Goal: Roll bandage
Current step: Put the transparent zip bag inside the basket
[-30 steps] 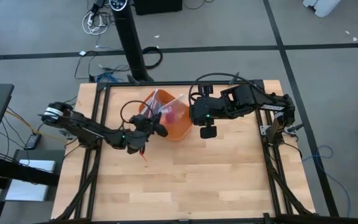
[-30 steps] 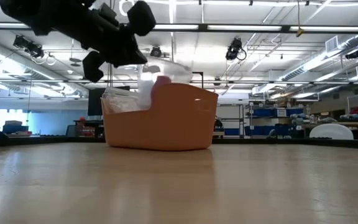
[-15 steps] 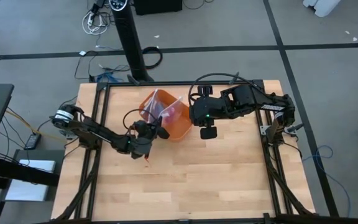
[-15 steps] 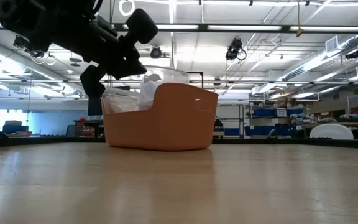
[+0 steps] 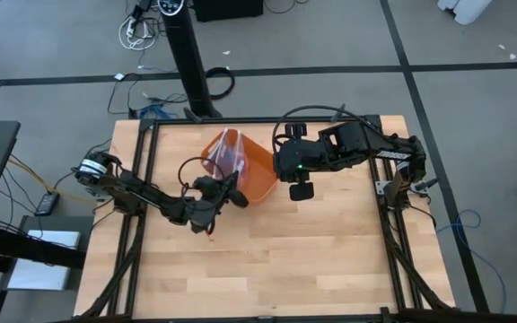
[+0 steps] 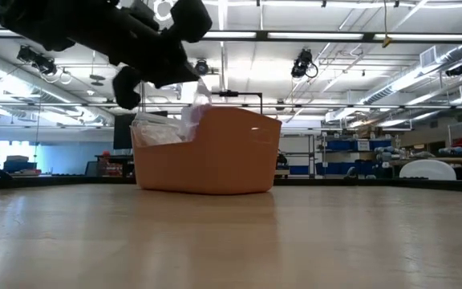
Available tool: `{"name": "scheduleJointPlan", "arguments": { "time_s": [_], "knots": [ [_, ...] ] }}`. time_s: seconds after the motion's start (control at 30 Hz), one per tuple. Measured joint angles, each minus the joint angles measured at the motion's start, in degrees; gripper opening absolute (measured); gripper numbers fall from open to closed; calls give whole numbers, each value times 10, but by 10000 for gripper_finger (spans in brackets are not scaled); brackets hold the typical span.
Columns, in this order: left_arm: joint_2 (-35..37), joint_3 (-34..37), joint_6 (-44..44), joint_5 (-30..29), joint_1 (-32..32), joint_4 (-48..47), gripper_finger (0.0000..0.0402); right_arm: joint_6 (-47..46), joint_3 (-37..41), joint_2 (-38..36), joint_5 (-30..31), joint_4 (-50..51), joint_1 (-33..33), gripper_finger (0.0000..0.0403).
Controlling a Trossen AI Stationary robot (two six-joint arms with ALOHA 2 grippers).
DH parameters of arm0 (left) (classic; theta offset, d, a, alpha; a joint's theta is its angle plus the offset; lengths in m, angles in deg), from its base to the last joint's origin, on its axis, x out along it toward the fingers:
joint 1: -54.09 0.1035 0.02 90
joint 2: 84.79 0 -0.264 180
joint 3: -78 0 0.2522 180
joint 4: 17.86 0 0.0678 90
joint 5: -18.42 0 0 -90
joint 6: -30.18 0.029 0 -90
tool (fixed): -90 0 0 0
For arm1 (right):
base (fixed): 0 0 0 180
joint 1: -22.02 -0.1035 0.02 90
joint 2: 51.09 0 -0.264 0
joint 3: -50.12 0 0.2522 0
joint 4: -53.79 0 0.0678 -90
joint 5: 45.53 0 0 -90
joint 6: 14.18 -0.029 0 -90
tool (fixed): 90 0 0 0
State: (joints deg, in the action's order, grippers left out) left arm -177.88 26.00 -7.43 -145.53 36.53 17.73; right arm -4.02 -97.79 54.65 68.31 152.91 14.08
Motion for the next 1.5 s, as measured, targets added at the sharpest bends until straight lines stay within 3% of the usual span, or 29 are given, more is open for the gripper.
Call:
{"name": "scheduleJointPlan", "arguments": {
  "time_s": [0.23,0.33,0.5,0.67,0.97,1.27,1.5],
  "knots": [
    [-33,-27,57,139,14,-1,2,0,0,0,0,-2,0,160],
    [-39,-37,114,165,14,0,2,0,0,0,0,-2,0,160],
    [-27,-38,179,167,13,-32,2,-1,0,0,-10,-2,0,160],
    [-4,-37,181,157,13,-142,2,-7,0,0,-12,0,0,160],
    [6,-37,323,162,13,-220,2,-7,0,0,-12,-1,0,160],
    [7,-37,331,170,18,-337,7,-8,0,0,-12,-4,0,160],
    [79,-37,332,134,18,-417,18,-7,0,0,-12,-10,0,160]
  ]
}}
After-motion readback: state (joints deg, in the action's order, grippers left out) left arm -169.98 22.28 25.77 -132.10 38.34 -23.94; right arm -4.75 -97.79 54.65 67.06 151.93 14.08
